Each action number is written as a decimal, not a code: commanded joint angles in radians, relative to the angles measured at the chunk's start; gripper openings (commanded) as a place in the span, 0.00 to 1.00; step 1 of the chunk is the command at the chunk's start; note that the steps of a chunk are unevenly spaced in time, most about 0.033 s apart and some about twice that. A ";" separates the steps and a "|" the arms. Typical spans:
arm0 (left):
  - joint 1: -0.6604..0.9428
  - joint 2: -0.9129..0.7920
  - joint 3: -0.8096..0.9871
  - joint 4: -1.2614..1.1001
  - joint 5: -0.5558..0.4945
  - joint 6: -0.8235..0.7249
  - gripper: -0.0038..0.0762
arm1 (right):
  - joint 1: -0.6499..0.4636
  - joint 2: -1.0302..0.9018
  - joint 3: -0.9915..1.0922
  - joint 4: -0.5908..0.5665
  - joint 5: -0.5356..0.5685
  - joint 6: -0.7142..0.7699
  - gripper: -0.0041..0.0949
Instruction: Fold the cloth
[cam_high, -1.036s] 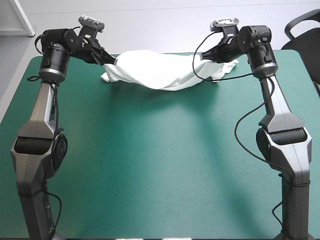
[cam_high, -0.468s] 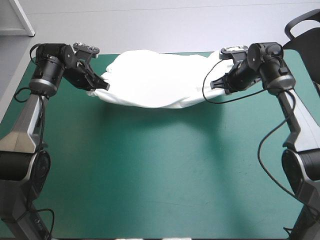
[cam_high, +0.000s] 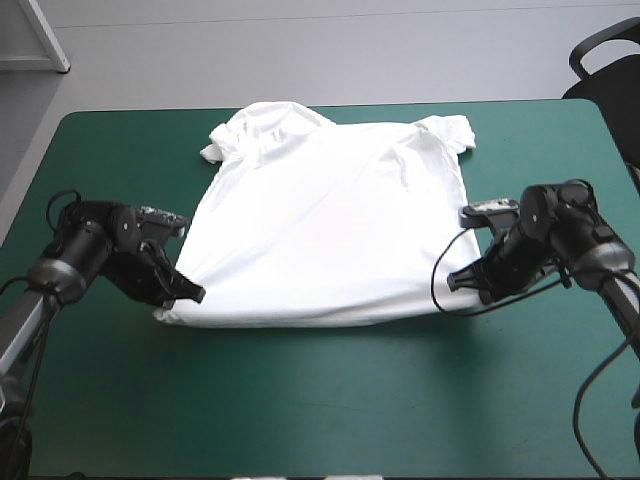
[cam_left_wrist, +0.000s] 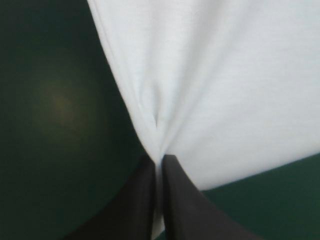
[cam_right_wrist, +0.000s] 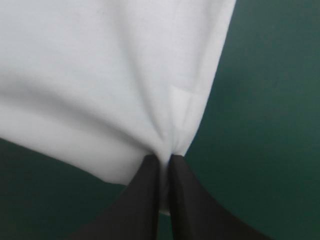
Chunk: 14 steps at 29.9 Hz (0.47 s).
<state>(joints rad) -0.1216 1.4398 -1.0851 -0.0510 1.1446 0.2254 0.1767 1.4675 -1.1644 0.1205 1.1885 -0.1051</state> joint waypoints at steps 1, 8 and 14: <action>-0.003 -0.147 0.103 -0.017 -0.010 -0.025 0.07 | -0.004 -0.139 0.092 0.002 -0.008 -0.006 0.03; -0.003 -0.388 0.243 -0.029 0.076 -0.067 0.07 | -0.004 -0.366 0.274 0.006 -0.008 0.056 0.03; -0.003 -0.476 0.295 -0.020 0.133 -0.079 0.07 | -0.004 -0.443 0.358 0.013 -0.008 0.070 0.03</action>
<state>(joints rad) -0.1216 0.9949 -0.7827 -0.0757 1.2229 0.1614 0.1767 1.0560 -0.8050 0.1321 1.1891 -0.0397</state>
